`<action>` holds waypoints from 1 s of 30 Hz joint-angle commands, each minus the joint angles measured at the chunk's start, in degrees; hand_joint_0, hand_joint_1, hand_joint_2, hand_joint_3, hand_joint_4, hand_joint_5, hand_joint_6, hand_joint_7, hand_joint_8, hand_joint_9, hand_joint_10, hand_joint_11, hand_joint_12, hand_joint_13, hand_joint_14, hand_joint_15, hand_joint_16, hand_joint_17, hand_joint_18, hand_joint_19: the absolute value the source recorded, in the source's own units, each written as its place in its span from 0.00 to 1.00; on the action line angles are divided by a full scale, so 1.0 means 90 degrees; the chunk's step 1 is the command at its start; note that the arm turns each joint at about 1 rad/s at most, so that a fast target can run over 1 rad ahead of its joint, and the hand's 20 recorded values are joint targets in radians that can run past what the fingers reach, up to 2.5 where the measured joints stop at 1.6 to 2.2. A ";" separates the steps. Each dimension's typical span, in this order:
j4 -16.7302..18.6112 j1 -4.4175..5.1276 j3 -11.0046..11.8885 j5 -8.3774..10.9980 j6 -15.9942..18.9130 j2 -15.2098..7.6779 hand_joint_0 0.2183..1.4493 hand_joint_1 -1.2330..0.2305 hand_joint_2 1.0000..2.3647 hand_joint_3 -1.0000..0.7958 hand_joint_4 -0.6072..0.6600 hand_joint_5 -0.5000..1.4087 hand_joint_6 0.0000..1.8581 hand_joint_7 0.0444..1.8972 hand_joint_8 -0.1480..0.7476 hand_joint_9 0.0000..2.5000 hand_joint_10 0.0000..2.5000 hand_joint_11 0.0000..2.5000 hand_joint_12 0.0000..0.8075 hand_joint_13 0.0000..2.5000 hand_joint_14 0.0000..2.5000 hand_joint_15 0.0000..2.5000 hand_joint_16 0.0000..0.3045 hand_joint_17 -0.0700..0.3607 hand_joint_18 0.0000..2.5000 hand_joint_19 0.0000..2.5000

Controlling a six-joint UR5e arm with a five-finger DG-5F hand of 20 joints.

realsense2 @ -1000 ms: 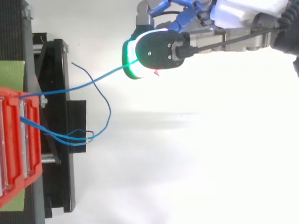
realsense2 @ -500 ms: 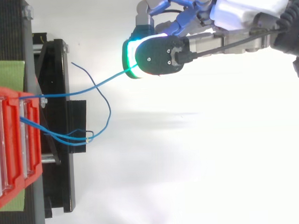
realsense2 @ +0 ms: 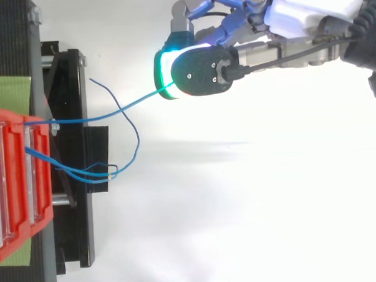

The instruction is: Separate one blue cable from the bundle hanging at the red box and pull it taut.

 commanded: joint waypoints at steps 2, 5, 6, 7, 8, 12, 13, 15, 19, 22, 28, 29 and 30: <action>0.0000 -0.0001 -0.0009 0.0000 0.0000 -0.0004 0.41 0.30 0.00 0.28 0.37 0.16 0.52 0.56 0.42 0.37 0.01 0.52 0.40 0.23 0.01 0.21 0.15 0.40 0.22 0.25; 0.0000 -0.0001 0.0001 0.0000 0.0000 -0.0004 0.40 0.29 0.00 0.28 0.36 0.16 0.51 0.54 0.42 0.37 0.01 0.52 0.40 0.23 0.01 0.21 0.15 0.40 0.22 0.25; 0.0000 -0.0001 0.0001 0.0000 0.0000 -0.0004 0.40 0.28 0.00 0.28 0.36 0.16 0.51 0.54 0.42 0.37 0.01 0.52 0.39 0.24 0.01 0.22 0.15 0.40 0.22 0.25; 0.0000 -0.0001 0.0001 0.0000 0.0000 0.0005 0.40 0.27 0.00 0.28 0.36 0.16 0.51 0.54 0.41 0.38 0.01 0.52 0.39 0.24 0.01 0.22 0.15 0.40 0.22 0.25; 0.0000 -0.0001 0.0001 0.0000 0.0000 0.0005 0.39 0.27 0.00 0.28 0.36 0.16 0.51 0.54 0.41 0.38 0.01 0.52 0.39 0.24 0.01 0.21 0.15 0.40 0.22 0.25; 0.0000 -0.0001 0.0001 0.0000 0.0010 -0.0004 0.39 0.25 0.00 0.28 0.32 0.17 0.51 0.53 0.41 0.38 0.01 0.52 0.39 0.24 0.01 0.21 0.15 0.39 0.23 0.25; 0.0000 0.0009 0.0001 0.0000 0.0010 -0.0004 0.39 0.25 0.00 0.28 0.31 0.17 0.51 0.54 0.40 0.38 0.01 0.52 0.39 0.24 0.01 0.21 0.14 0.39 0.23 0.25; 0.0000 -0.0001 0.0001 0.0000 0.0010 -0.0004 0.41 0.26 0.00 0.28 0.30 0.17 0.50 0.58 0.41 0.39 0.01 0.52 0.39 0.24 0.01 0.21 0.14 0.39 0.23 0.25; 0.0000 -0.0001 0.0001 0.0000 0.0010 -0.0004 0.45 0.29 0.01 0.32 0.31 0.17 0.51 0.69 0.41 0.40 0.01 0.52 0.38 0.25 0.01 0.22 0.14 0.38 0.23 0.26; 0.0000 0.0009 0.0001 0.0000 0.0020 -0.0004 0.46 0.28 0.01 0.36 0.33 0.17 0.52 0.74 0.41 0.41 0.01 0.51 0.38 0.25 0.01 0.22 0.14 0.38 0.23 0.26; 0.0000 0.0029 0.0001 0.0000 0.0107 -0.0004 0.47 0.28 0.02 0.42 0.32 0.17 0.53 0.75 0.40 0.45 0.01 0.53 0.38 0.26 0.01 0.23 0.14 0.38 0.22 0.28; -0.0010 0.0038 0.0001 0.0000 0.0147 -0.0004 0.47 0.28 0.02 0.42 0.32 0.17 0.53 0.75 0.40 0.45 0.01 0.53 0.38 0.27 0.01 0.23 0.14 0.38 0.22 0.28; -0.0010 0.0029 0.0001 0.0000 0.0156 0.0005 0.47 0.29 0.02 0.42 0.32 0.17 0.53 0.74 0.40 0.45 0.01 0.54 0.38 0.27 0.01 0.23 0.14 0.38 0.22 0.28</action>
